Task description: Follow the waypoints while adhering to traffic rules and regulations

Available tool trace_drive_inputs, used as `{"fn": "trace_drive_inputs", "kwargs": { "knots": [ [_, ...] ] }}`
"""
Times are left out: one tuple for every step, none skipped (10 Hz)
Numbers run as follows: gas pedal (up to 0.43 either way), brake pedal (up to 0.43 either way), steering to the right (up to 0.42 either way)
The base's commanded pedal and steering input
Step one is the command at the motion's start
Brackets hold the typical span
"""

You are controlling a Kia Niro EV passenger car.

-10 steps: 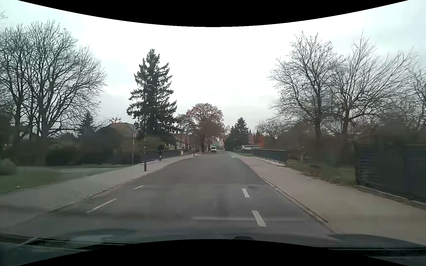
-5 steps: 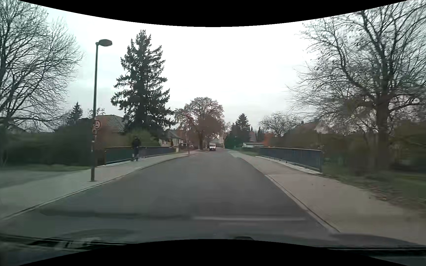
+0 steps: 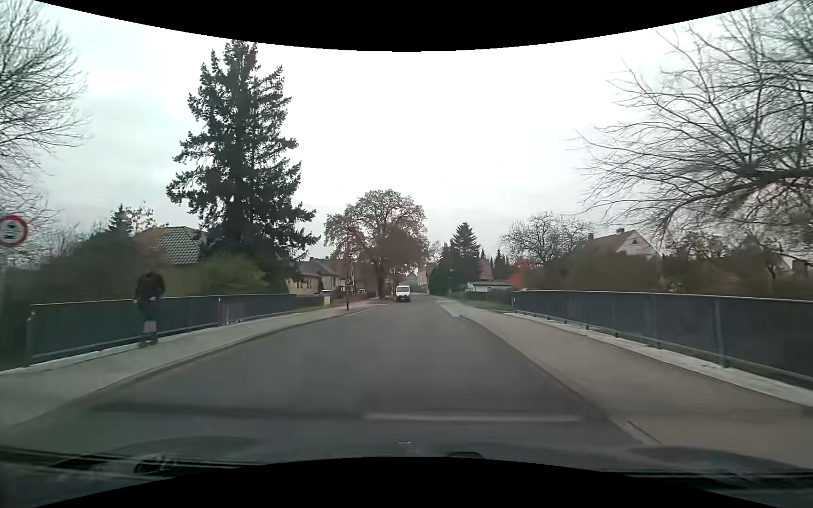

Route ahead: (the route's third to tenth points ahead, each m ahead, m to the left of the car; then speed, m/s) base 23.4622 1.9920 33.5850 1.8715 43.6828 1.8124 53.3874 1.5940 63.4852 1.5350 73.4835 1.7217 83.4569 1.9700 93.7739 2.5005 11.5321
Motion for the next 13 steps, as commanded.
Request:
{"fn": "trace_drive_inputs", "kwargs": {
  "knots": [
    [0.157,0.000,0.000],
    [0.157,0.000,0.000],
    [0.157,0.000,-0.001],
    [0.157,0.000,-0.001],
    [0.157,0.000,-0.001],
    [0.157,0.000,-0.001],
    [0.157,0.000,0.001],
    [0.169,0.000,0.002],
    [0.169,0.000,0.003],
    [0.177,0.000,0.004],
    [0.177,0.000,0.005],
    [0.177,0.000,0.005],
    [0.177,0.000,0.005]
  ]
}}
